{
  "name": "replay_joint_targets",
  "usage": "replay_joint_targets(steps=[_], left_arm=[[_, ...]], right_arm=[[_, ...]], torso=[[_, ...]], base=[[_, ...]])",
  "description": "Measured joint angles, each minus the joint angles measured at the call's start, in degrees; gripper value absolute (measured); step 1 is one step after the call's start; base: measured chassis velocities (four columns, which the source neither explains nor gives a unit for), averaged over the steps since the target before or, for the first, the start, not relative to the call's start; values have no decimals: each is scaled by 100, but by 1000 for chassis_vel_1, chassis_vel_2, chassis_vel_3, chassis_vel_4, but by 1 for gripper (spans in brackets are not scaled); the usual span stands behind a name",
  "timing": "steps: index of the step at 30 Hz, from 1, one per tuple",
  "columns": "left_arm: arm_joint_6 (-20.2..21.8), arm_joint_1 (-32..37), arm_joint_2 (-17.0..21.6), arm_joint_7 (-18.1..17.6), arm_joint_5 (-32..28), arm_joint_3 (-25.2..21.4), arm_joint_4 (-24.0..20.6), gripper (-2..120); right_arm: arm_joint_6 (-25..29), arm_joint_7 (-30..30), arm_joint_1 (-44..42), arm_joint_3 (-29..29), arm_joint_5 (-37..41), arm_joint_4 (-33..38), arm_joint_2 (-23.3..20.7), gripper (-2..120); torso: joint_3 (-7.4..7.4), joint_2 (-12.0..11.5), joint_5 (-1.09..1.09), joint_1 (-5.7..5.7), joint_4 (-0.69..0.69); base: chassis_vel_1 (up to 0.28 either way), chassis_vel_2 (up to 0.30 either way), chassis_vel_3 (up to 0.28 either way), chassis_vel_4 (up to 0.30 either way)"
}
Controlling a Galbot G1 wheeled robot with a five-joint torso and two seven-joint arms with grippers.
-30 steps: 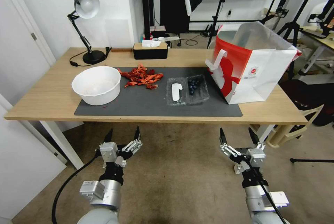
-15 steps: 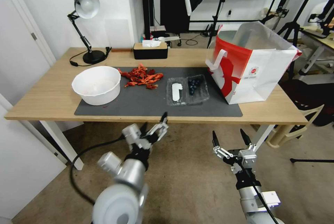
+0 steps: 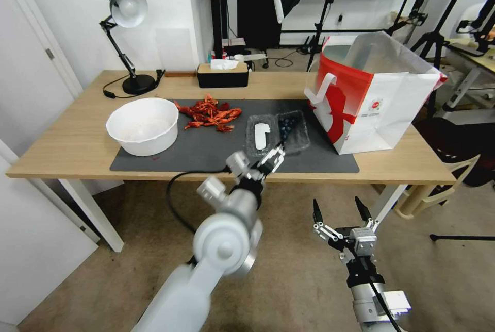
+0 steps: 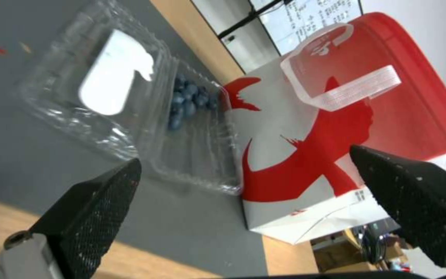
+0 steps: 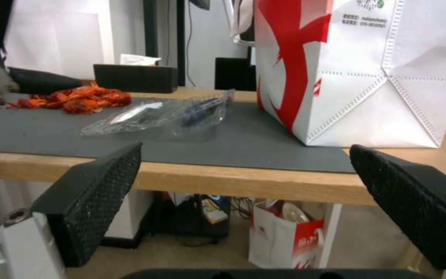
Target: Close the takeout container lid, then place the container into the takeout bag.
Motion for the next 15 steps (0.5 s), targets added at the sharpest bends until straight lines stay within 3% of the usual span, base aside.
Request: replay_joint_targets(steps=[7,15], left_arm=[[-6,-360,-359,-417,-153,57,451,100],[-12,-538,-533,-558,-181,91,733,100]], right_arm=[[-3,21,35,7,-47,-78,49,100],[-3,37,58,4,-65,-119,65,100]], torso=[[-1,0,0,0,0],[-1,0,0,0,0]], base=[[0,0,0,0],[0,0,0,0]])
